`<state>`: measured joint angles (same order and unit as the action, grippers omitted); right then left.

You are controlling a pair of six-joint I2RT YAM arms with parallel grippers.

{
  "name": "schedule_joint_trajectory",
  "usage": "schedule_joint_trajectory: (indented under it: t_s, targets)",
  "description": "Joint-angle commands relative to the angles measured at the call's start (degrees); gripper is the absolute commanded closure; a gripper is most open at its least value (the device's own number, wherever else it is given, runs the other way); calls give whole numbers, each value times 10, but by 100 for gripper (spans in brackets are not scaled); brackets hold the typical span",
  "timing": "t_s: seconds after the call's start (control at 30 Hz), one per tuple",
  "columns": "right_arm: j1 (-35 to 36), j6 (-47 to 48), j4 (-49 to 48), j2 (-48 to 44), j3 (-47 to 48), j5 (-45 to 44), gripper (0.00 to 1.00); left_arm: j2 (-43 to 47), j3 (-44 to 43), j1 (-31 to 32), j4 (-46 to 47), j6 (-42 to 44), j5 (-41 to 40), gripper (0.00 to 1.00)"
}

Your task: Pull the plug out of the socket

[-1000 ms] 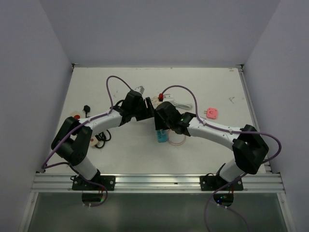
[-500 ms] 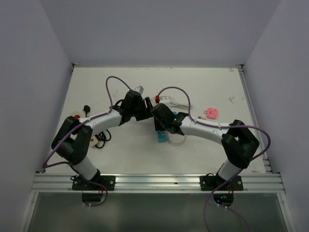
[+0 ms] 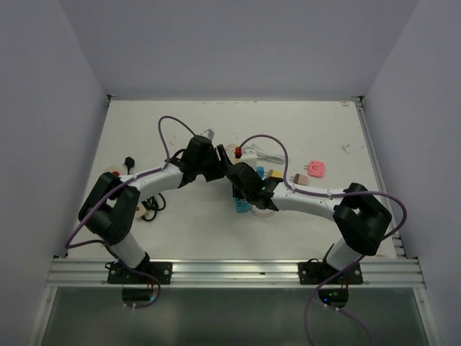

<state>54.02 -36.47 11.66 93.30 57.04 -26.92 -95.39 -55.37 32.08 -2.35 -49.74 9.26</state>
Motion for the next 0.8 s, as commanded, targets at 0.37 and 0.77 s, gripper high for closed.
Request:
schedule_joint_trajectory:
  t_s: [0.37, 0.77]
  targets:
    - [38, -51, 182, -35, 27, 55, 100, -54, 56, 10, -112, -32, -158, 43]
    - [38, -72, 207, -49, -12, 115, 100, -69, 64, 10, -122, -58, -198, 44]
